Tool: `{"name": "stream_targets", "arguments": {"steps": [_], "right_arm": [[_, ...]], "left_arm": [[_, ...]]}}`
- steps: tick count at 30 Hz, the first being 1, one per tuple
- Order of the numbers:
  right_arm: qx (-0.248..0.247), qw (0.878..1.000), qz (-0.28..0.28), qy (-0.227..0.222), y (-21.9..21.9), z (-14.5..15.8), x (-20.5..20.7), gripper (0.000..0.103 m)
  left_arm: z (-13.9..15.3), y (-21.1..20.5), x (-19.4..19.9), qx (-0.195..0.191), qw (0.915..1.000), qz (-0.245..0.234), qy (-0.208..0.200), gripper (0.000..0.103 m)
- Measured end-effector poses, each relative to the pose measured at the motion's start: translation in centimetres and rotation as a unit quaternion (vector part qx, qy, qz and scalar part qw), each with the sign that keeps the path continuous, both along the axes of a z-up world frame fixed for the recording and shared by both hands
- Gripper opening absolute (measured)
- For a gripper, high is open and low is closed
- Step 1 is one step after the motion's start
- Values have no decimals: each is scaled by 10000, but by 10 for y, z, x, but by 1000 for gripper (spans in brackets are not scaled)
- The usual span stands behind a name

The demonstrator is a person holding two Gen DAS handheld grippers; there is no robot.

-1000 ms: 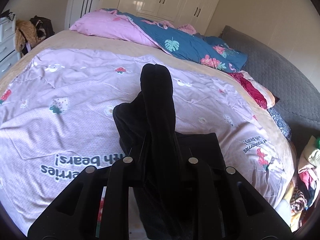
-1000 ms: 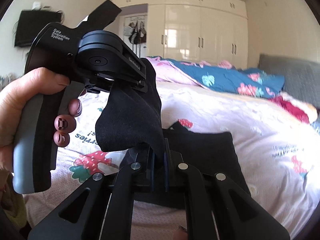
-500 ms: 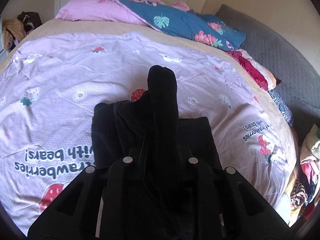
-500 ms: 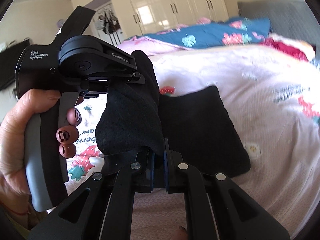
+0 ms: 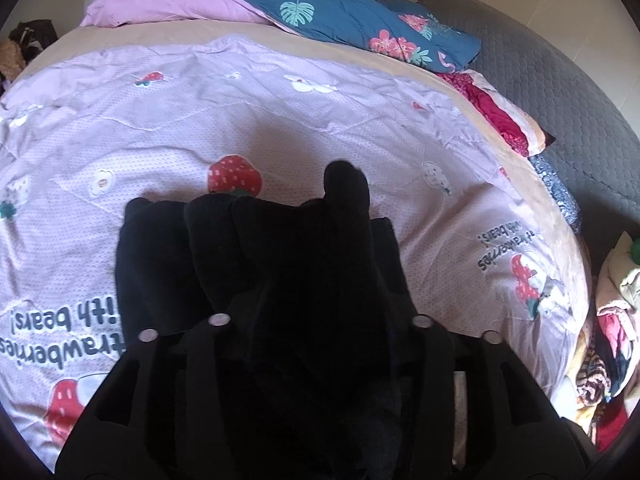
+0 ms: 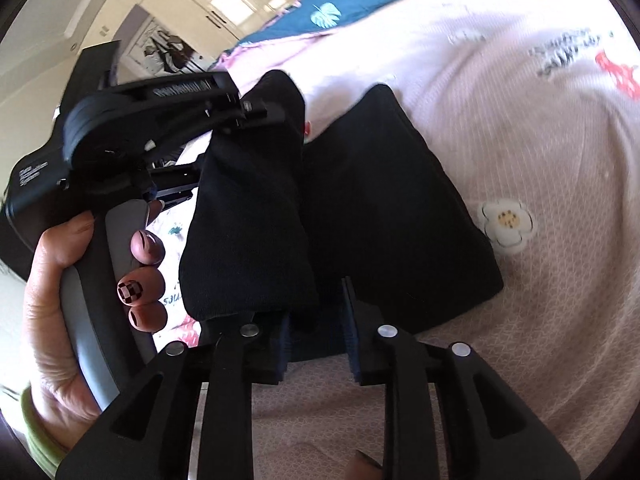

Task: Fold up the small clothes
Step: 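Lift the held shirt edge with both tools and fold it over the rest, then open both tools and press the doubled shirt flat on the duvet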

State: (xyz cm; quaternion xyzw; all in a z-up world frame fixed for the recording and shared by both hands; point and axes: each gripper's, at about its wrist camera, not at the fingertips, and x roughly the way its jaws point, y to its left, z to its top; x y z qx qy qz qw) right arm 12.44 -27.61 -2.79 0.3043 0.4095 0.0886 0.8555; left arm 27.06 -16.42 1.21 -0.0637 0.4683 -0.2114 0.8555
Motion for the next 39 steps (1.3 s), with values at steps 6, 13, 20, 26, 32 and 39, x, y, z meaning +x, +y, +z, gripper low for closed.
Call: {"name": "stream_targets", "arguments": {"steps": [6,13,20,26,32,39], "right_arm": [[285,9994,52,185,-7,-4,0,39],[322,9992,-217,-84,-20,17,-7,70],[-198,9972,-81,-718,-41,61,4,88],[815,9964,-82,212,-72,26,51,88],[1090,9927,24,514,-77,20,65,75],[791,9944,164,675,-67,17,74,69]], "left_arm": [[17,-2,-12,-86,9993,13,-352,69],[22,50,-32,30,9974,337,-634,73],[-15,86,-60,552,9956,429,-631,74],[-35,88,-75,514,9962,257,-659,74],[-33,90,-75,304,9970,158,-694,74],[-31,87,-74,253,9970,77,-721,74]]}}
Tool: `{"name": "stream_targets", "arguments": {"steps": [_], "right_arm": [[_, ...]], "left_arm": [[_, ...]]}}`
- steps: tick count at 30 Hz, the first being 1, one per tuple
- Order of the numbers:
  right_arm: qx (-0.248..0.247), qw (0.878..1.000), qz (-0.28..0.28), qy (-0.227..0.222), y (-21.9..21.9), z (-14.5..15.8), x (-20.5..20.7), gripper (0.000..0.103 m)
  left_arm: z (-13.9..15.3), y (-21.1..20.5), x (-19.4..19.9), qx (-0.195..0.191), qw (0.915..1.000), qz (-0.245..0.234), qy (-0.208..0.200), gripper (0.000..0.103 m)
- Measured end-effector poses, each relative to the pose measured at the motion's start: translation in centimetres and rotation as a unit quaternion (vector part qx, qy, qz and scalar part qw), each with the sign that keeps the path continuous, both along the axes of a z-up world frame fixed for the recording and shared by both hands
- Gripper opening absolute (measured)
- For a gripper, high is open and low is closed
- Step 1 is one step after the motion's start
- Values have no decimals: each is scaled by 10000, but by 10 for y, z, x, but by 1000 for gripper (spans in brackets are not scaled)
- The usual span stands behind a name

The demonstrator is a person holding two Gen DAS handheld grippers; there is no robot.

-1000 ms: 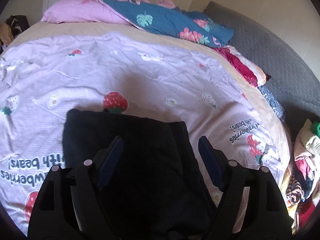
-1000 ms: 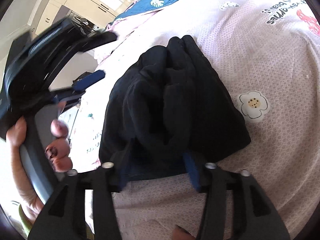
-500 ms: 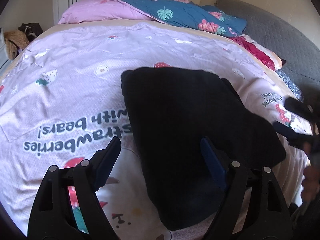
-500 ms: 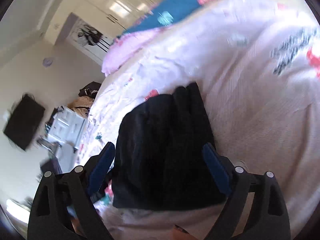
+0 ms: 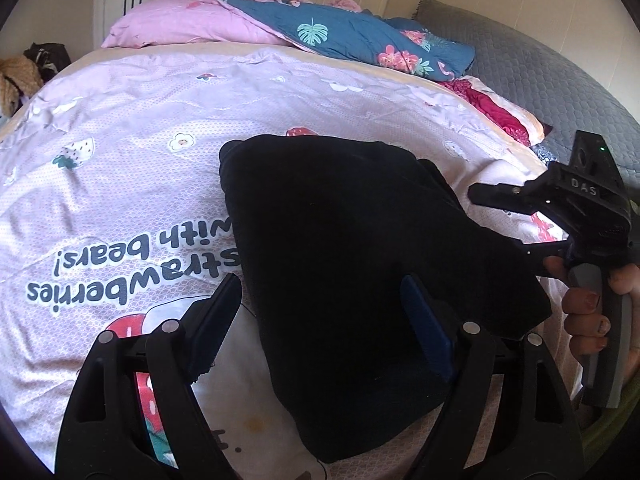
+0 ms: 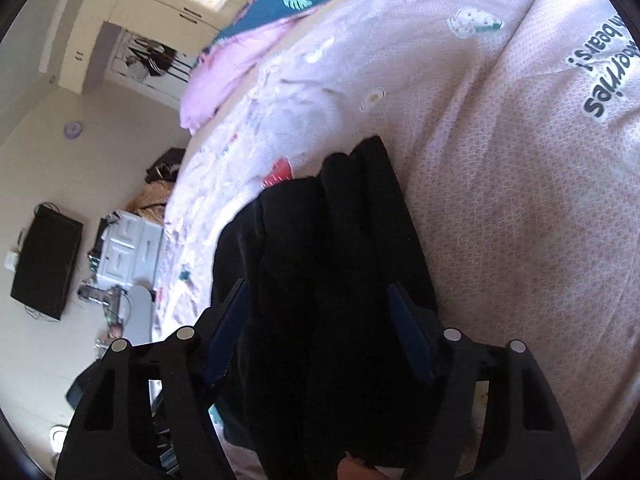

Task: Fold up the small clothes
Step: 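Open both tools and press the doubled shirt flat on the duvet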

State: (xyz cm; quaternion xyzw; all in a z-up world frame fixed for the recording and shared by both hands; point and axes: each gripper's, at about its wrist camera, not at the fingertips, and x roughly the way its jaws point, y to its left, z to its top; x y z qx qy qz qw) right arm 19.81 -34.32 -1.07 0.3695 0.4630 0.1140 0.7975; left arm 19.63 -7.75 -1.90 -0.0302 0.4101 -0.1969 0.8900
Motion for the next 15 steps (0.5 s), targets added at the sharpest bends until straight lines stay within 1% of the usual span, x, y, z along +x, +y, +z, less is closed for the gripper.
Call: {"name": "stream_targets", "arguments": {"steps": [3,5,8,9,10,11,12,13,15], "right_arm": [[-123,9998,145,2,9,-1,9,69],[-429,9986,273,-108,18,4,14,66],[-831,9954,430,-219,31,7,25,58],[-976,9938,484,-231,35,6,28,53],[-1188,9915,476,-239,40,6,29,39],[-1407,9878,580,-316,46,6,30,33],[-1736,9816,661,-441,51,9,28,15],[-1856,9788,655,-561,53,11,26,15],[-1933,9750,651,-878,53,23,19,13]], "left_arm": [[0,-2,0,7,10000,-11,-15,74],[1,-2,0,-14,10000,-24,-25,74],[1,-6,2,-45,10000,-63,-36,74],[1,-8,1,-34,9999,-85,-52,74],[2,-9,2,-13,9999,-103,-68,74],[2,-10,2,-3,9999,-108,-77,74],[2,-10,2,-5,9999,-112,-78,75],[2,-10,3,-11,9999,-105,-80,76],[4,-7,4,-78,9999,-81,-82,76]]}}
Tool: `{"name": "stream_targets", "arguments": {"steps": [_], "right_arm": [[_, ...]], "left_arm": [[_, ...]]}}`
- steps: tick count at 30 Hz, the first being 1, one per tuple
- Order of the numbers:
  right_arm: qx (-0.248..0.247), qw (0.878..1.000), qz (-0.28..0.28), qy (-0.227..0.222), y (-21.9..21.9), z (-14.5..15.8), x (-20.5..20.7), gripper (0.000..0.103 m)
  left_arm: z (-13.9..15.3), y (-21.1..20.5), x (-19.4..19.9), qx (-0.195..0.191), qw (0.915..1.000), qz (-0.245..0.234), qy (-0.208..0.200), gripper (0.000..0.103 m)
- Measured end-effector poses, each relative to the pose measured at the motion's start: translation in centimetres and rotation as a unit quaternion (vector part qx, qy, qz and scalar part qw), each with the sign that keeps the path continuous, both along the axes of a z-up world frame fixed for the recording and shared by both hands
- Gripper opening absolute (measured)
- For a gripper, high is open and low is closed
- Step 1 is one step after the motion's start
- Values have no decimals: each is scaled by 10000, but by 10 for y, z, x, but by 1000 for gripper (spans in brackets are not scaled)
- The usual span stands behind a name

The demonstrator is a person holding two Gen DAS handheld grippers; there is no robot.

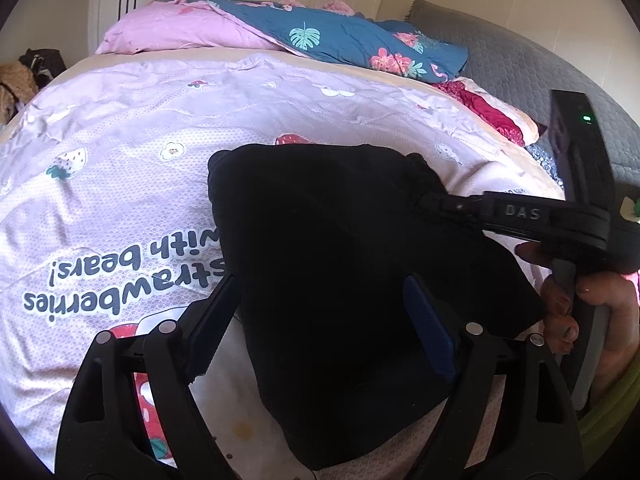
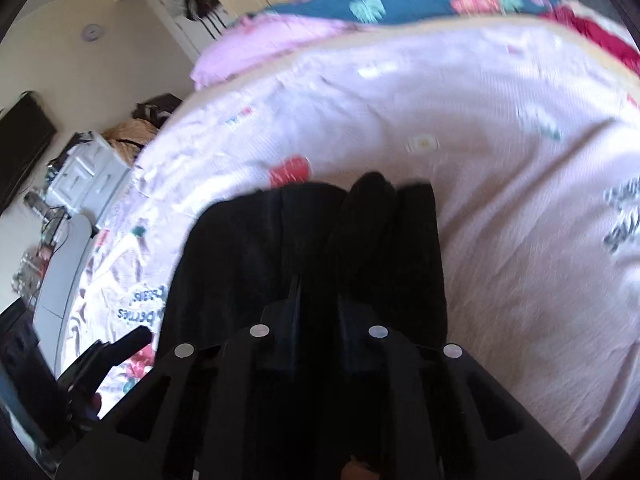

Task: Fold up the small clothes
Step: 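Open both tools and press the doubled shirt flat on the duvet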

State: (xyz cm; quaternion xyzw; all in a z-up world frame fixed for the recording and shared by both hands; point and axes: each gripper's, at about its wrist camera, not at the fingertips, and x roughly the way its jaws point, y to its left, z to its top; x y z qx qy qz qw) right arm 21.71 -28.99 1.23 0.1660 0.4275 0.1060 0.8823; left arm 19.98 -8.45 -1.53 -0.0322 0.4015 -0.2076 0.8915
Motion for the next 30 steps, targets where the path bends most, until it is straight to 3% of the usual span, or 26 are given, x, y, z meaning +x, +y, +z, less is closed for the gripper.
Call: {"name": "stream_targets", "arguments": {"steps": [5,9,14,18,21,25,30], "right_arm": [[-120,9985,102,-531,-6,23,-10,12],[-222,9992,-108,-308,-23,9,-4,11],[-13,9997,-239,13,-37,-13,-2,11],[-399,9988,-299,-27,-29,-16,-6,12],[-765,9965,-349,15,-22,-18,-8,25],[-732,9958,-542,34,-28,-17,-13,40],[-841,9942,-674,-35,-31,-12,-21,50]], "left_arm": [[2,2,-1,-225,9997,-43,69,78],[-4,-4,-3,-268,9992,-175,229,80],[-9,-9,-5,-218,9989,-263,318,85],[-11,-10,-6,-222,9986,-299,386,88],[-12,-10,-7,-218,9985,-297,401,88],[-10,-12,-7,-176,9986,-305,389,88],[-10,-12,-8,-137,9986,-324,382,89]]}}
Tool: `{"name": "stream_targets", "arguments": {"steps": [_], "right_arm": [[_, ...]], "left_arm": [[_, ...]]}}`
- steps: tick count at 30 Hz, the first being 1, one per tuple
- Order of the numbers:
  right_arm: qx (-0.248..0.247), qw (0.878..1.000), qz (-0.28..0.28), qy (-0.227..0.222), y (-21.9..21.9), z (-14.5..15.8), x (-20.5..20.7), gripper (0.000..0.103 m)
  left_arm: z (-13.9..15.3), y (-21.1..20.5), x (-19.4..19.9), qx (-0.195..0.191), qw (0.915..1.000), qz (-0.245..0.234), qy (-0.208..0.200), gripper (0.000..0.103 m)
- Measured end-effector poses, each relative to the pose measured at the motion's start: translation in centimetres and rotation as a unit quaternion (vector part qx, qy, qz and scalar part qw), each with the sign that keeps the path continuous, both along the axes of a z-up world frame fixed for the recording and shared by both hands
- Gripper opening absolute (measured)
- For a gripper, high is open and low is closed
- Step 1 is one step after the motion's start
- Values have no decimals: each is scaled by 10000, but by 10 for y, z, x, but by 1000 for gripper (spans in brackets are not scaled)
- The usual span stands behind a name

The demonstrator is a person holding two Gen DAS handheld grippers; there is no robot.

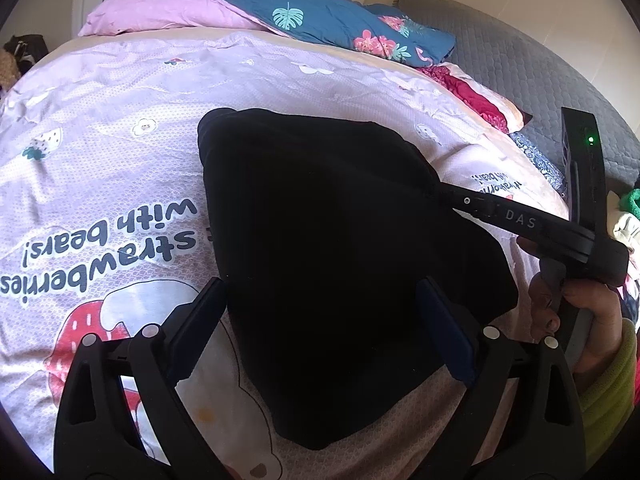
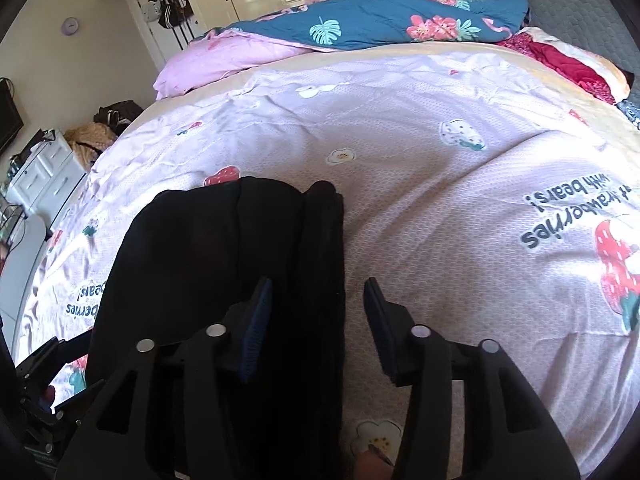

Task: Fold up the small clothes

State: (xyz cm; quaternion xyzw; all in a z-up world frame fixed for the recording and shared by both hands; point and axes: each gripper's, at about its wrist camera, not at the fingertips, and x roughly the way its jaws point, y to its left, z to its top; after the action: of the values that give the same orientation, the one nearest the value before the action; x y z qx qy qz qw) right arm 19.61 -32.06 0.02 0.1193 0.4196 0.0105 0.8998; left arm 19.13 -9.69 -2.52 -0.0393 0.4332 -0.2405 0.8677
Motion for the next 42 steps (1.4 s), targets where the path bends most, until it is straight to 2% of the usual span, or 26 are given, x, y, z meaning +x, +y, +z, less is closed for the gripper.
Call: {"name": "stream_targets", "arguments": {"steps": [3,9,10,12,13,16,17,19,20,22,24,27,29,30,31,32,33,35,36,37,40,42], "right_arm": [[34,9999,-19,-93,-1,7,-8,51],[494,9982,62,-343,-11,24,-33,51],[667,9971,164,-328,-12,23,-37,53],[979,9944,333,-228,-12,17,-41,66],[1152,9925,392,-137,-12,12,-41,70],[1004,9945,250,183,-9,1,-38,76],[994,9945,223,260,-9,-3,-37,74],[1354,9897,362,286,-10,-8,-37,12],[1514,9871,485,199,-9,-4,-39,12],[1154,9916,571,-105,-3,11,-46,10],[1074,9925,535,-240,-5,18,-52,10],[873,9953,414,5,-6,4,-50,10],[885,9950,411,216,-6,-7,-48,12],[835,9956,359,237,-6,-8,-48,17],[801,9960,323,237,-5,-7,-48,27],[753,9965,292,232,-5,-6,-48,31],[682,9972,231,216,-5,-6,-49,40],[642,9975,204,206,-5,-7,-50,42],[653,9975,188,203,-5,-8,-51,47],[626,9977,147,192,-7,-8,-52,58],[489,9987,72,134,-8,-7,-55,68],[440,9990,4,124,-8,-6,-58,71]], "left_arm": [[1,1,0,24,10000,-1,-2,89],[2,9,2,-71,9999,109,61,89],[1,12,2,-110,9998,158,88,89],[-2,20,3,-217,9992,261,195,89],[-4,21,4,-249,9990,278,253,89],[-9,25,5,-399,9980,302,394,89],[-9,25,5,-423,9978,299,403,89],[-9,24,4,-435,9980,252,381,89],[-8,22,3,-463,9980,231,368,85],[-5,20,0,-489,9982,206,291,74],[-2,15,-3,-360,9991,133,191,73],[-3,12,-2,-368,9990,135,194,73],[-4,8,-3,-287,9993,108,193,75],[-4,7,-3,-258,9995,95,185,75],[-3,7,-3,-251,9995,105,186,75],[-4,7,-1,-256,9994,109,202,75],[-4,7,-1,-270,9993,117,223,75],[-5,8,1,-307,9991,125,265,76],[-5,8,1,-304,9991,129,270,76],[-5,8,1,-295,9991,127,273,78],[-4,9,-1,-292,9991,116,283,79],[-2,10,-1,-296,9991,108,289,80]]}}
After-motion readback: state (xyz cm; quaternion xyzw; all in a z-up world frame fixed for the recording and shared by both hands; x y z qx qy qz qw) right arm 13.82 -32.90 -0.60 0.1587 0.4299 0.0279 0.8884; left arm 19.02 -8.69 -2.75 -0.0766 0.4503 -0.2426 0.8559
